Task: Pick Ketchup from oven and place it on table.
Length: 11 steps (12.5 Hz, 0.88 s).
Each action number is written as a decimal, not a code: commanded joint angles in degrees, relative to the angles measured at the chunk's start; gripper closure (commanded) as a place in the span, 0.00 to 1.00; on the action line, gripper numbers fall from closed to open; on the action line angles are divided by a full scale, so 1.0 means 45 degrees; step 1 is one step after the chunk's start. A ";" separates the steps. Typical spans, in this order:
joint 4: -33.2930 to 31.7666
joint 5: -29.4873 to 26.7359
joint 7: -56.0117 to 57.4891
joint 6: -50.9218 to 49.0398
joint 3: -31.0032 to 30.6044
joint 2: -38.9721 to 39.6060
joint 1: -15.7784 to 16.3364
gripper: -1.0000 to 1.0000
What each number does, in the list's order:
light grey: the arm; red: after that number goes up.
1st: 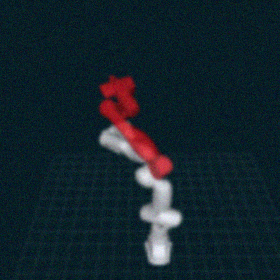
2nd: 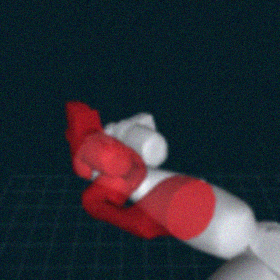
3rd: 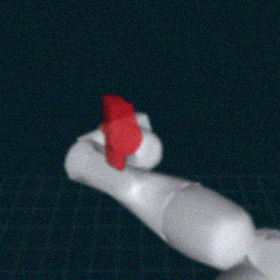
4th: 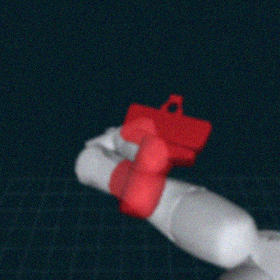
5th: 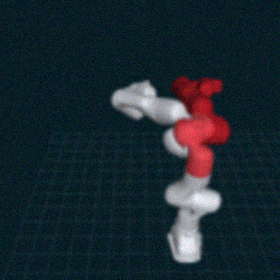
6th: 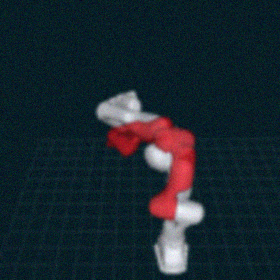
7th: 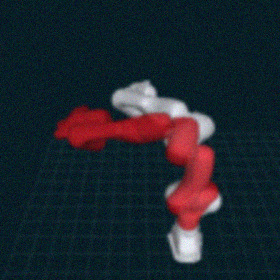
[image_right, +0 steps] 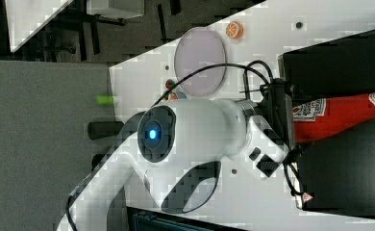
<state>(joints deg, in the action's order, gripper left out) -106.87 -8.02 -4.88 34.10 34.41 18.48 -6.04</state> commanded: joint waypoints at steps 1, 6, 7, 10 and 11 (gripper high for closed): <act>0.0127 -0.0441 0.0015 -0.0105 -0.0311 0.0226 -0.0140 0.17; 0.1014 -0.0308 0.0043 -0.0300 -0.0393 -0.0199 0.0149 0.38; 0.1558 -0.0192 0.0051 -0.0671 -0.0402 -0.0484 0.0323 0.38; 0.3112 -0.0004 0.0052 -0.3673 -0.0431 -0.1518 0.1139 0.38; 0.3506 0.0754 0.0052 -0.5001 -0.0731 -0.2078 0.1766 0.38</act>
<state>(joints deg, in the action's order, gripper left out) -94.56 -7.41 -4.75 17.29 31.75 13.58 -0.92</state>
